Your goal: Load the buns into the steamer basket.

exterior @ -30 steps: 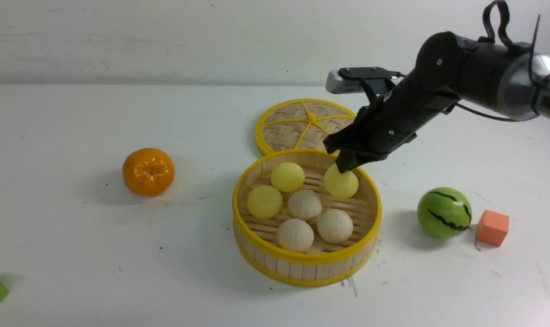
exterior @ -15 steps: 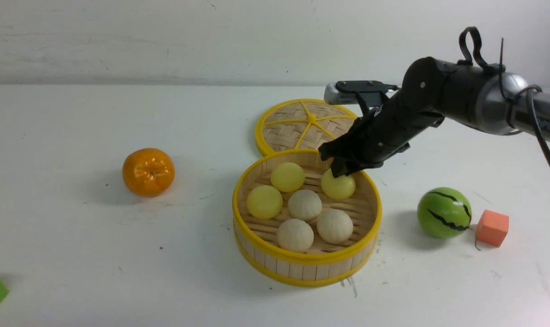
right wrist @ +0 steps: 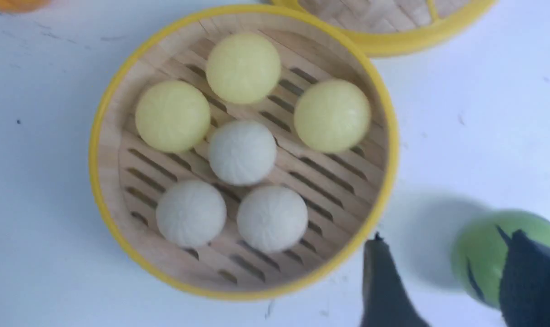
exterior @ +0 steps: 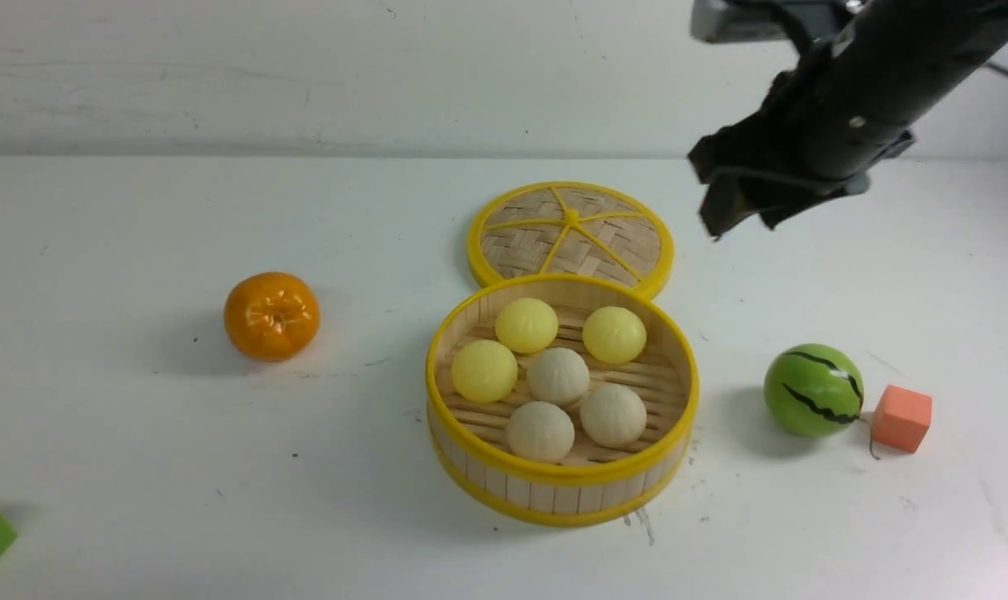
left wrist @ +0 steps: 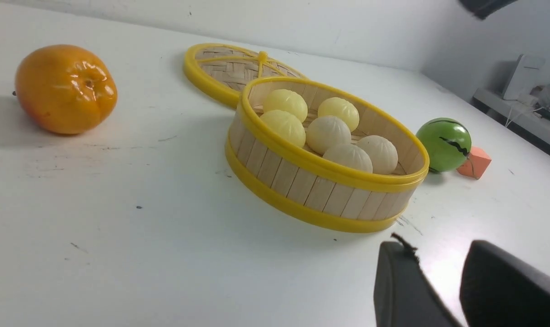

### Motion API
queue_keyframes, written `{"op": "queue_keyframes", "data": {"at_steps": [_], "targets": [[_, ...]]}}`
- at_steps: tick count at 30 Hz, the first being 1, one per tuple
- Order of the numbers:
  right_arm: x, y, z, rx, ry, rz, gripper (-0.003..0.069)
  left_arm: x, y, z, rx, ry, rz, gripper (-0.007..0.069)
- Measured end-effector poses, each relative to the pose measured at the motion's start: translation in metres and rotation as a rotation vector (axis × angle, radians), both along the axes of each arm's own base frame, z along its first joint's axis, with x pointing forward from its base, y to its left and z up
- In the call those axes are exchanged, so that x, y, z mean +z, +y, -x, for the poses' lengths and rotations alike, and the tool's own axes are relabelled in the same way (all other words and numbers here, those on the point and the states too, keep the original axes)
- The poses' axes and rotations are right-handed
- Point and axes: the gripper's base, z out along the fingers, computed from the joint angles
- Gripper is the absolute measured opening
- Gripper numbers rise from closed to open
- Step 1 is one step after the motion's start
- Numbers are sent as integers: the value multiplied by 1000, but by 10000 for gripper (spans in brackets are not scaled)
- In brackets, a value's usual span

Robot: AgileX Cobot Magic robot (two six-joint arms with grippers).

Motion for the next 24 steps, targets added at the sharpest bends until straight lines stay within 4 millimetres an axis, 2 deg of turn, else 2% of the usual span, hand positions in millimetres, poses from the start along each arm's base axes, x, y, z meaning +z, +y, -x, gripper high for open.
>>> {"op": "queue_keyframes", "data": {"at_steps": [4, 7, 15, 19, 22, 24], "targets": [[31, -14, 37, -52, -35, -13, 78, 0, 0, 0, 0, 0, 0, 200], [40, -24, 69, -79, -39, -32, -12, 0, 0, 0, 0, 0, 0, 204], [30, -57, 158, -101, -51, -2, -18, 0, 0, 0, 0, 0, 0, 211], [30, -65, 185, -101, -81, -14, -18, 0, 0, 0, 0, 0, 0, 215], [38, -72, 207, -103, -140, -38, -15, 0, 0, 0, 0, 0, 0, 217], [42, -75, 215, -103, -166, -48, -15, 0, 0, 0, 0, 0, 0, 217]]}}
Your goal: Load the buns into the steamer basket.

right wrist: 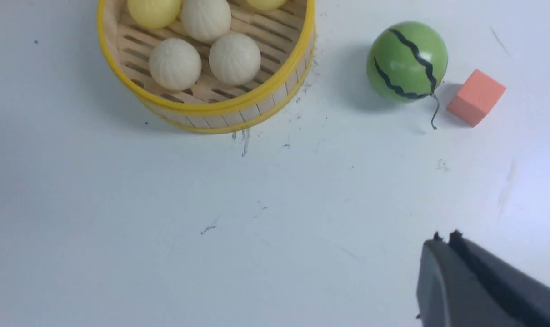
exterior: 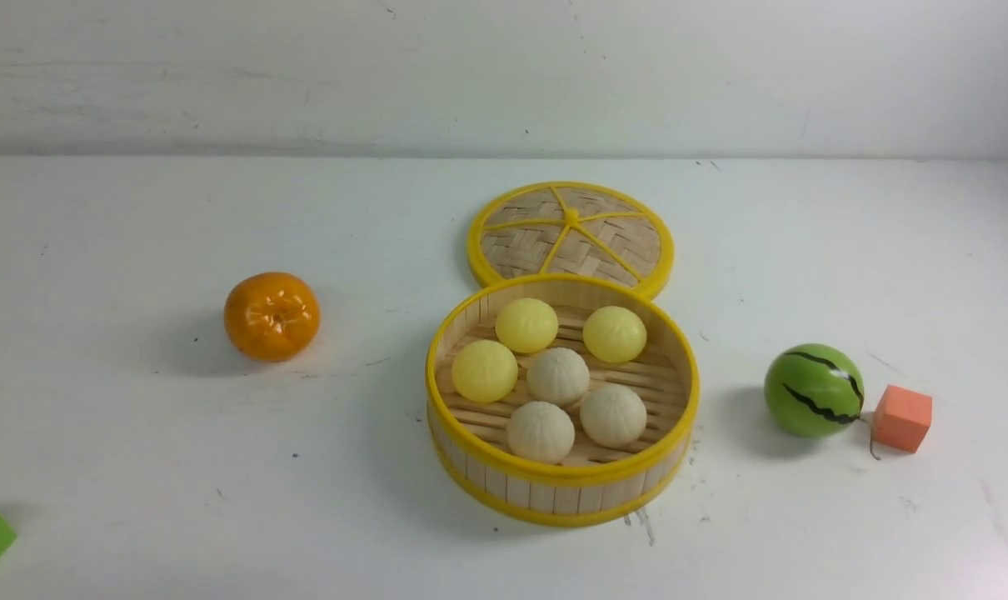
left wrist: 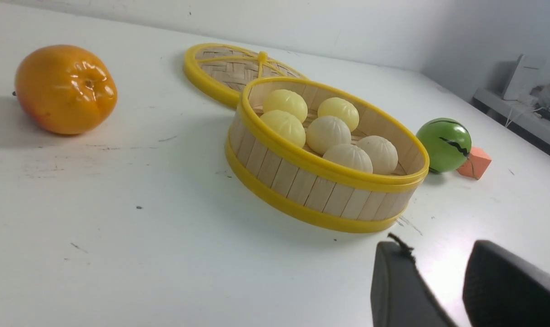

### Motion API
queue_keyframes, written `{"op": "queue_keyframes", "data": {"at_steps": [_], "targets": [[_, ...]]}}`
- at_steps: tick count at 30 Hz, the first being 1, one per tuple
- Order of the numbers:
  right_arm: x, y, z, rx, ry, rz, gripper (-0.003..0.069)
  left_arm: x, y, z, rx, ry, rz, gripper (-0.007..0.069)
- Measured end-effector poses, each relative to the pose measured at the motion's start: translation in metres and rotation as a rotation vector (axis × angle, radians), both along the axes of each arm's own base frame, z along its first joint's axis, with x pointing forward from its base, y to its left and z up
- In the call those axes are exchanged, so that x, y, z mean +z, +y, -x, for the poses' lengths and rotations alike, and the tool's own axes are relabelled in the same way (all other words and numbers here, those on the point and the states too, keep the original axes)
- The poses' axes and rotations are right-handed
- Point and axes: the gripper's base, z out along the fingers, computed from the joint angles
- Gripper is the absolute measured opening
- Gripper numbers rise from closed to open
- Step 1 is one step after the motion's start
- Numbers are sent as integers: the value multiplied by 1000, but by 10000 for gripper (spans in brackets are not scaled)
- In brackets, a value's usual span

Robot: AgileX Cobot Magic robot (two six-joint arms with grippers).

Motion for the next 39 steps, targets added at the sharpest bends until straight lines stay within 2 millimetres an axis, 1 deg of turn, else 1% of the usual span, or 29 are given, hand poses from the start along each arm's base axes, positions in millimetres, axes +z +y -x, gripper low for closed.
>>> {"op": "queue_keyframes", "data": {"at_steps": [2, 3, 4, 5, 6, 8, 9, 10, 11, 12, 13, 14, 15, 16, 17, 19, 20, 22, 23, 24, 25, 39], "targets": [[4, -3, 9, 0, -31, -9, -12, 0, 0, 0, 0, 0, 0, 217], [5, -4, 11, -1, -36, -9, -12, 0, 0, 0, 0, 0, 0, 217], [4, -8, 19, -8, -58, -1, -10, 0, 0, 0, 0, 0, 0, 217], [5, -8, 20, -8, -63, -2, -10, 0, 0, 0, 0, 0, 0, 217], [1, -12, 25, -22, -72, 10, -10, 0, 0, 0, 0, 0, 0, 218], [-17, -24, 42, -87, -147, 8, -10, 0, 0, 0, 0, 0, 0, 221], [-31, -29, 50, -121, -208, -3, -10, 0, 0, 0, 0, 0, 0, 223], [-38, -33, 57, -155, -270, -13, -10, 0, 0, 0, 0, 0, 0, 225], [-64, -36, 62, -186, -313, -20, -10, 0, 0, 0, 0, 0, 0, 227], [-75, -38, 64, -209, -356, -27, -10, 0, 0, 0, 0, 0, 0, 228], [-91, -40, 70, -235, -401, -34, -10, 0, 0, 0, 0, 0, 0, 228], [-113, -42, 72, -255, -435, -38, -10, 0, 0, 0, 0, 0, 0, 228], [-141, -43, 71, -281, -462, -38, -10, 0, 0, 0, 0, 1, 0, 228], [-141, -43, 71, -281, -462, -38, -10, 0, 0, 0, 0, 1, 0, 228], [-177, -45, 73, -316, -524, -42, -10, 0, 0, 0, 0, 1, 0, 228], [-204, -47, 72, -340, -552, -40, -10, 0, 0, 0, 0, 1, 0, 228], [-225, -48, 73, -357, -602, -45, -10, 0, 0, 0, 0, 1, 0, 230], [-240, -48, 74, -370, -614, -43, -10, 0, 0, 0, 0, 1, 0, 232], [-241, -49, 74, -371, -614, -43, -10, 0, 0, 0, 0, 1, 0, 232], [-249, -49, 75, -380, -582, -35, -9, 0, 0, 0, 0, 2, -1, 235], [-252, -49, 76, -382, -562, -30, -9, 0, 0, 0, 0, 2, -1, 236], [-252, -50, 77, -383, -546, -4, 3, 0, 0, 0, 0, 3, -2, 237]]}}
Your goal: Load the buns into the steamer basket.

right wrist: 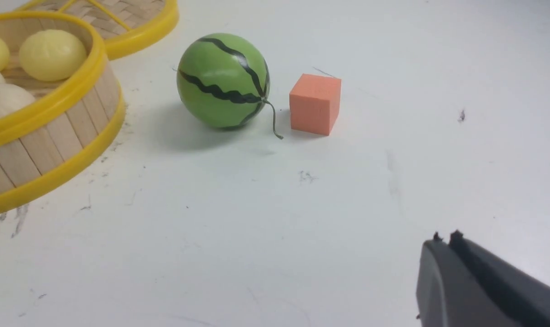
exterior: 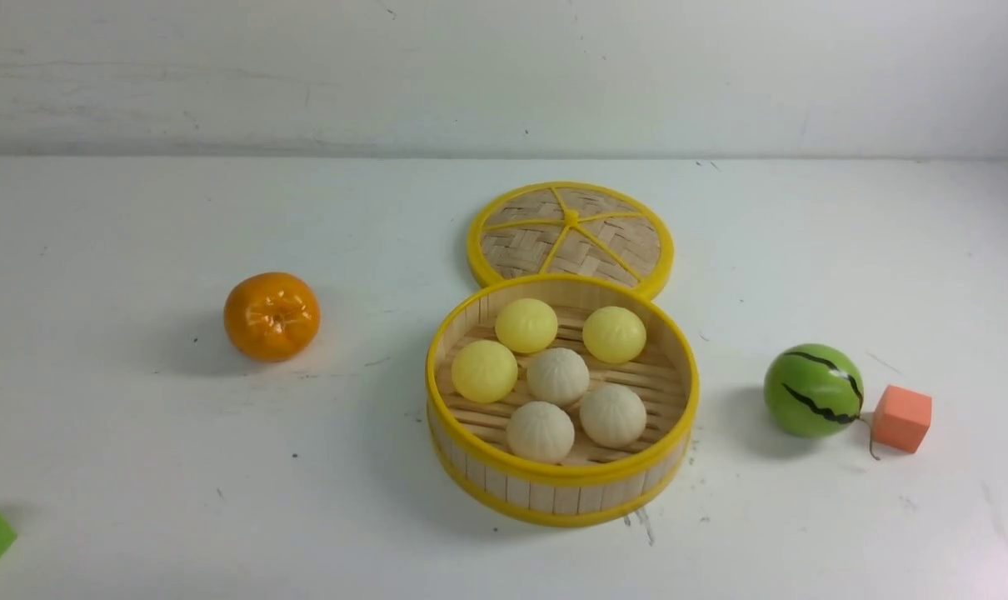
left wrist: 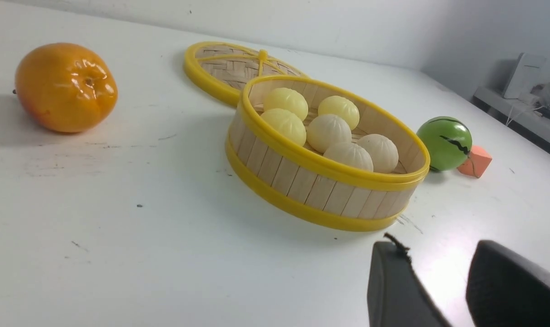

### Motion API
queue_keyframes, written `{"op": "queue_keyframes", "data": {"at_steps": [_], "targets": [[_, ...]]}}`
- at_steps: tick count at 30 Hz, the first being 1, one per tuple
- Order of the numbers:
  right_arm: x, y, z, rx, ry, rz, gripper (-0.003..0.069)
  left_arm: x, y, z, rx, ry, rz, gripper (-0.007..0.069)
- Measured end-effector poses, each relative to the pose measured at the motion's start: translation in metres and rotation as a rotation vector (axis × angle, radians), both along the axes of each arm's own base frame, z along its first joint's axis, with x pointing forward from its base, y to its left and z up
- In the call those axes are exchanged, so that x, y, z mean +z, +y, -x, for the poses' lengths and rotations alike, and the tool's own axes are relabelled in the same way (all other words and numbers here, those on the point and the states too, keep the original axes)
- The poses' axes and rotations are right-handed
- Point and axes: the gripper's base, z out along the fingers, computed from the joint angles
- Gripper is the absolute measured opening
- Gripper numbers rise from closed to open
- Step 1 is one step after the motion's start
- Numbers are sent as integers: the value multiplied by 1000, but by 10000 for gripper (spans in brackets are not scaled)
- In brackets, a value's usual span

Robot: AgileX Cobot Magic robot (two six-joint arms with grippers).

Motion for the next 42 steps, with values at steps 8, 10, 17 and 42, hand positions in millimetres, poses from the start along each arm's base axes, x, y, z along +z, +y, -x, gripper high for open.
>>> {"op": "queue_keyframes", "data": {"at_steps": [8, 10, 17, 42], "targets": [[0, 0, 0, 0, 0, 0, 10, 0, 0, 0, 0, 1, 0, 237], [0, 0, 0, 0, 0, 0, 13, 0, 0, 0, 0, 1, 0, 237], [0, 0, 0, 0, 0, 0, 18, 0, 0, 0, 0, -6, -3, 237], [0, 0, 0, -1, -1, 1, 40, -24, 26, 0, 487, 255, -8, -13]]}}
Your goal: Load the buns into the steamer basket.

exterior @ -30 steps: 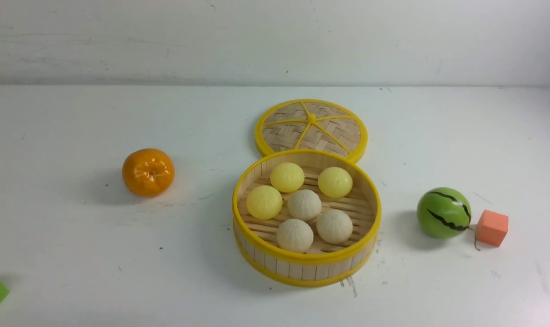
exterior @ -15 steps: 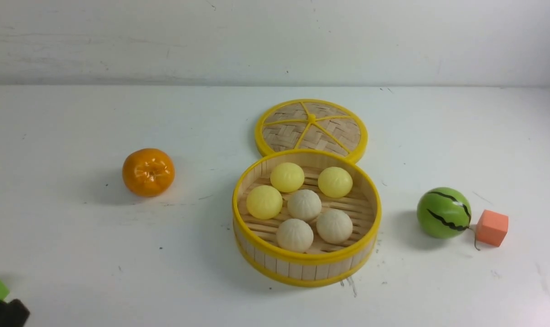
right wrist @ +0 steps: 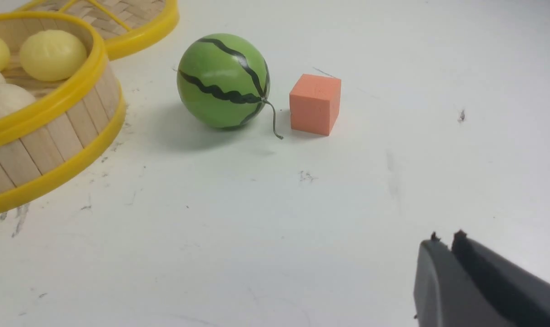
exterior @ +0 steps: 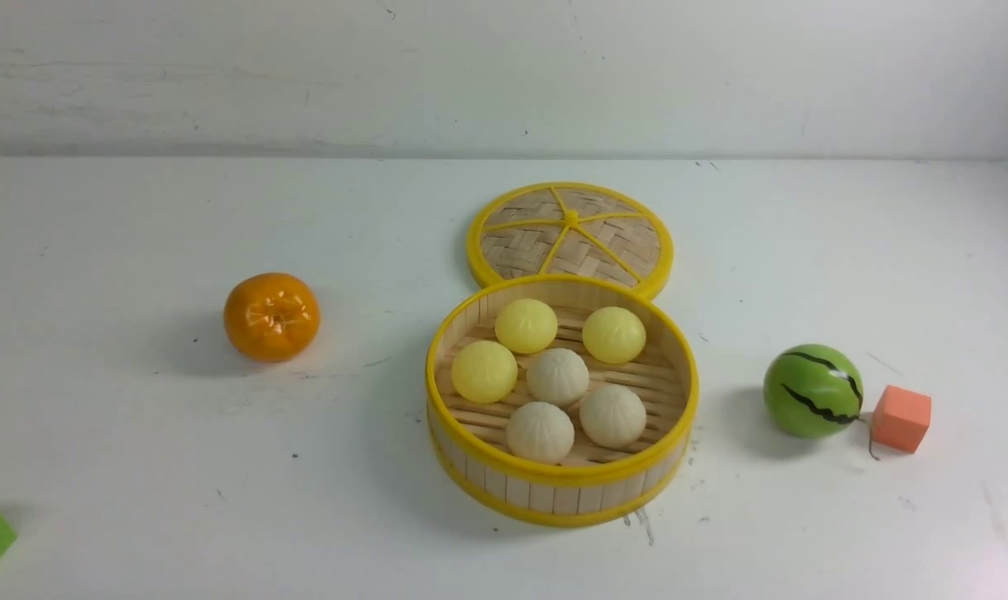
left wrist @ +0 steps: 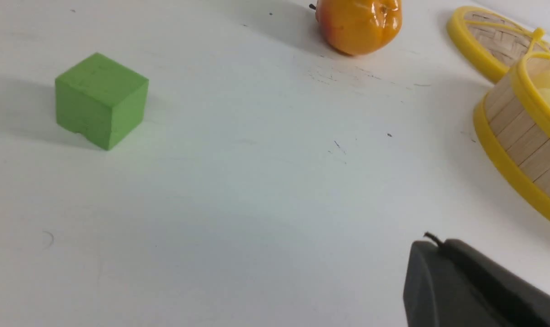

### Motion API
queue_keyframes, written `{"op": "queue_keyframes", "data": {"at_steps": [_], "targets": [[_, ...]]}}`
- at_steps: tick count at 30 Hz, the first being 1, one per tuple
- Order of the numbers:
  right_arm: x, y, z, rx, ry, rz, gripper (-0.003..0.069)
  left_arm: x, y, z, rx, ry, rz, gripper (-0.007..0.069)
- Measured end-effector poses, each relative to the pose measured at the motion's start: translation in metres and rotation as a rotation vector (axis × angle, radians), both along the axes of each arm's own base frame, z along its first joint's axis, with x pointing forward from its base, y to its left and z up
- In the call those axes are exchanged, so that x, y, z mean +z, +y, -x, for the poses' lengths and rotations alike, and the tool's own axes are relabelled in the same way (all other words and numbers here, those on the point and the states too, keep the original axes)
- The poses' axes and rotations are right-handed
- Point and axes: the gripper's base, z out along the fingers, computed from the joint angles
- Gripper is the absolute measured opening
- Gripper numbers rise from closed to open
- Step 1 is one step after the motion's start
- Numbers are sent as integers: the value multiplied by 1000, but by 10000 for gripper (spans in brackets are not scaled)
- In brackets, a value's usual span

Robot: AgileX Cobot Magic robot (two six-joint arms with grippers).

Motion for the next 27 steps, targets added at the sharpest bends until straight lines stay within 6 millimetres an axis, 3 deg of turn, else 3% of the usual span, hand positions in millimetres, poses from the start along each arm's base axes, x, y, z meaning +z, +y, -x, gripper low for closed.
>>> {"op": "queue_keyframes", "data": {"at_steps": [27], "targets": [[0, 0, 0, 0, 0, 0, 79, 0, 0, 0, 0, 0, 3, -13]]}}
